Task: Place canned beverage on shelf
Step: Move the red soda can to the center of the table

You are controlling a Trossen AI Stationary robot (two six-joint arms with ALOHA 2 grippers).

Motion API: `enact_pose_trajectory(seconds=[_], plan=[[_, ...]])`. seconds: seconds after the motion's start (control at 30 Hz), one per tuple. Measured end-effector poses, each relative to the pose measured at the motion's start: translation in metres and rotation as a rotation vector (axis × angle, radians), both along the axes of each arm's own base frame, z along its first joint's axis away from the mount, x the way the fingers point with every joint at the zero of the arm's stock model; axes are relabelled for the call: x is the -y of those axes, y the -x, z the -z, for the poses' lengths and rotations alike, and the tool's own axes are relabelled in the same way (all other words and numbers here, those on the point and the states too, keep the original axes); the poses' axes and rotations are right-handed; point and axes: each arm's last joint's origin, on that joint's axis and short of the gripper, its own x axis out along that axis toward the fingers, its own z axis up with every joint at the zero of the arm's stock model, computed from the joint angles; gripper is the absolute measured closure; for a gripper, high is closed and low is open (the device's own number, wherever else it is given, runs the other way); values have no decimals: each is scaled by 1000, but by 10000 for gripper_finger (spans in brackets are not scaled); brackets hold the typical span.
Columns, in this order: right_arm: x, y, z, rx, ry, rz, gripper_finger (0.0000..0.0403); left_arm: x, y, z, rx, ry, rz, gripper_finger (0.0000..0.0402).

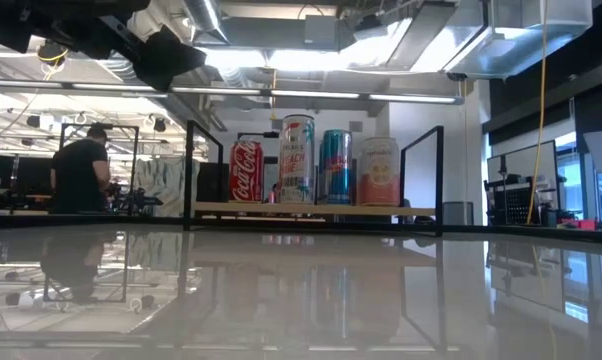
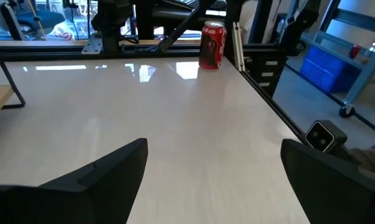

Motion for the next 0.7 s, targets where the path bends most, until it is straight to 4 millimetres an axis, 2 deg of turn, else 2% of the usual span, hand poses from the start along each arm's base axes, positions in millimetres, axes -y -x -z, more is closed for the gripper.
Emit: enact_pose_trajectory(seconds=[0.13,0.33,0.7], plan=[[-8,-7,11,41,-3,-94,23,1,0,-1,6,4,10,44],[-12,-10,24,-95,-17,-115,23,1,0,-1,9,6,12,44],[-12,-12,30,-65,41,-152,23,7,2,-1,18,-17,50,44]])
